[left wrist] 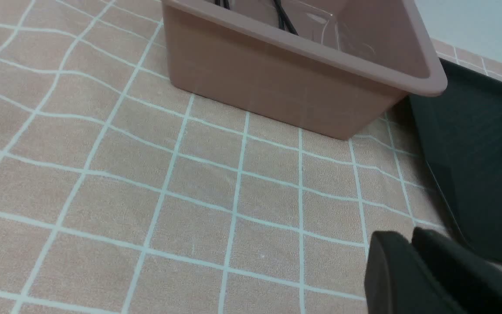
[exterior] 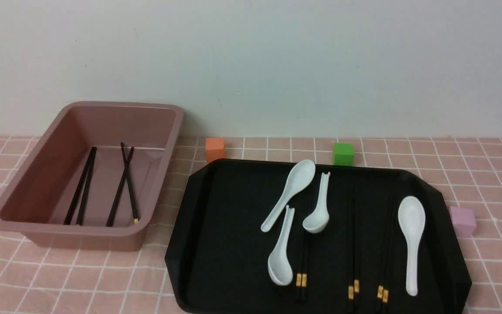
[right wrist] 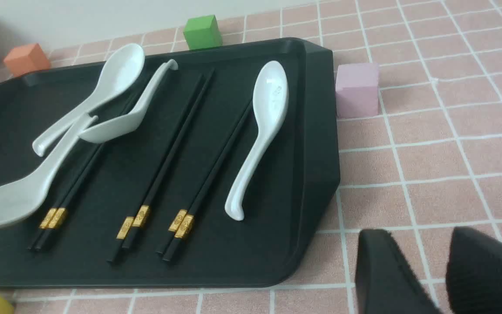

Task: On pink tablecloth take chopsticks from black tray and put them in box.
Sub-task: 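Move the gripper over the chopsticks on the black tray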

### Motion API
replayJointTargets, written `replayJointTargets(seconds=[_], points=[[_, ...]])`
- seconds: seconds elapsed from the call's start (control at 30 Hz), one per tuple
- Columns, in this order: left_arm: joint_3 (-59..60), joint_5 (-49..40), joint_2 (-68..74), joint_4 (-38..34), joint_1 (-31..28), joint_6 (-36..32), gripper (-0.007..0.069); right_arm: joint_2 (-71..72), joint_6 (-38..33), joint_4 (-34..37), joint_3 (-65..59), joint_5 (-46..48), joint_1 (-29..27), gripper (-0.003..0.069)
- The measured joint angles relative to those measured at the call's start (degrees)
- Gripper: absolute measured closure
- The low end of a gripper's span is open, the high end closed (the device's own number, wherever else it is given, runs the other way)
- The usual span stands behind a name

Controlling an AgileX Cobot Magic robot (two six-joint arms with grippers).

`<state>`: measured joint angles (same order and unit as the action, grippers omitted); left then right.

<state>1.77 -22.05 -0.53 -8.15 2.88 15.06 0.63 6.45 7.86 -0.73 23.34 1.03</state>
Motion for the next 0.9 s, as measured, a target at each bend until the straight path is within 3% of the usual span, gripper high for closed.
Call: replayJointTargets(seconds=[0.9], points=[[0.00,0.00,0.00,0.00,0.00,0.00,0.0541,0.00,0.00,-0.06,0.00,-0.06,0.00,0.0419]])
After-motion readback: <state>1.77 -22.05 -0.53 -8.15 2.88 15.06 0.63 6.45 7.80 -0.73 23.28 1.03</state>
